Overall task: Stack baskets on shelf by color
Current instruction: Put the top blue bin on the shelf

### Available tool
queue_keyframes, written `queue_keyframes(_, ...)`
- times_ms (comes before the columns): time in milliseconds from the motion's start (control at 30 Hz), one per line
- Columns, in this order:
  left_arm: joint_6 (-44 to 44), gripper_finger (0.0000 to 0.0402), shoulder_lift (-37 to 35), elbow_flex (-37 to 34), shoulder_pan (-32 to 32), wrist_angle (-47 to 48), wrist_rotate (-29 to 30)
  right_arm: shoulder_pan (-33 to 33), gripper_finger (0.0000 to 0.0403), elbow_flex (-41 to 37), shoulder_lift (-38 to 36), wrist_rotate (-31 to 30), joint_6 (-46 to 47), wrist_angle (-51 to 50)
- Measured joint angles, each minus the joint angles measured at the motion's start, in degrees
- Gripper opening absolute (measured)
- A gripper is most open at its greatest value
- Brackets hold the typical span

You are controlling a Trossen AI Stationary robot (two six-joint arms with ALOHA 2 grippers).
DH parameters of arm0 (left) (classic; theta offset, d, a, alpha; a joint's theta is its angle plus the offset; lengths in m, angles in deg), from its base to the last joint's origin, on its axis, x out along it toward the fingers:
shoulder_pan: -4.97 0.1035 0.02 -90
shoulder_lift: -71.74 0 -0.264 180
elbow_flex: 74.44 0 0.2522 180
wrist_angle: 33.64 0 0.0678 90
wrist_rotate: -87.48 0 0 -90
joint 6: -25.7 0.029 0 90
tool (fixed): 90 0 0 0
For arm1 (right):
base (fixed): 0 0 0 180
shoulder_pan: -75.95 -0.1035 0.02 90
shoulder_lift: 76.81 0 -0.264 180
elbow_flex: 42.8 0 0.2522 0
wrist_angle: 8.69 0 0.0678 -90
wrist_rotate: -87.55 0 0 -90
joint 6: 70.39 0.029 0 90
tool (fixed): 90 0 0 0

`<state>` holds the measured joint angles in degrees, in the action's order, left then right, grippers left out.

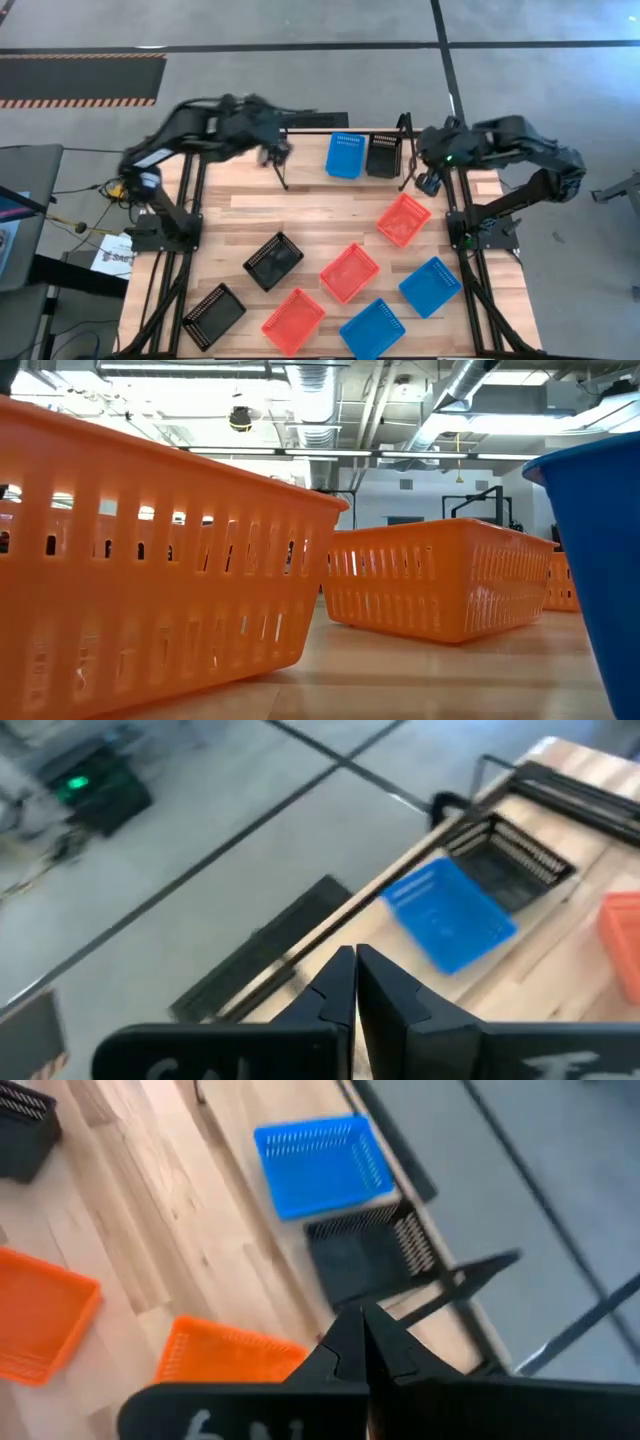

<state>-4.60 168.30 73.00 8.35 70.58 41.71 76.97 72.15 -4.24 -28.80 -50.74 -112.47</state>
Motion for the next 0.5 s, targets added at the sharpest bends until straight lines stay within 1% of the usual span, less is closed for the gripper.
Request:
queue_keyframes(67, -1.39, 0.0000, -2.83, -1.40, -2.76, -1.11, 3.32, -1.15, 0.0001, -2.73, -0.17, 0.37, 4.43, 0.01)
queue_keyframes(133, -0.02, 0.0000, -5.78, -2.96, -5.37, -1.27, 3.54, -2.34, 0.0001, -4.76, -0.39, 1.15, 8.01, 0.19)
queue_keyframes(200, -1.54, 0.0000, -8.64, -4.63, -7.60, -0.47, 5.73, -3.56, 0.0001, -6.81, -0.55, 1.12, 12.15, -0.01)
queue_keyframes(267, -2.21, 0.0000, -11.21, -7.74, -9.37, -0.62, 7.88, -4.93, 0.0001, -8.38, -0.32, 1.19, 16.55, 0.20)
queue_keyframes(333, -2.68, 0.0000, -13.69, -11.04, -10.52, -0.45, 8.70, -6.68, 0.0000, -10.15, -0.41, 1.18, 21.24, 0.24)
queue_keyframes(433, -4.78, 0.0000, -17.96, -17.32, -11.10, -0.40, 8.59, -9.54, 0.0000, -12.59, -0.57, 0.67, 28.72, 0.35)
queue_keyframes(500, -6.75, 0.0000, -20.69, -22.07, -11.19, -0.43, 8.66, -11.48, 0.0000, -14.44, -0.65, -1.06, 33.04, 1.52)
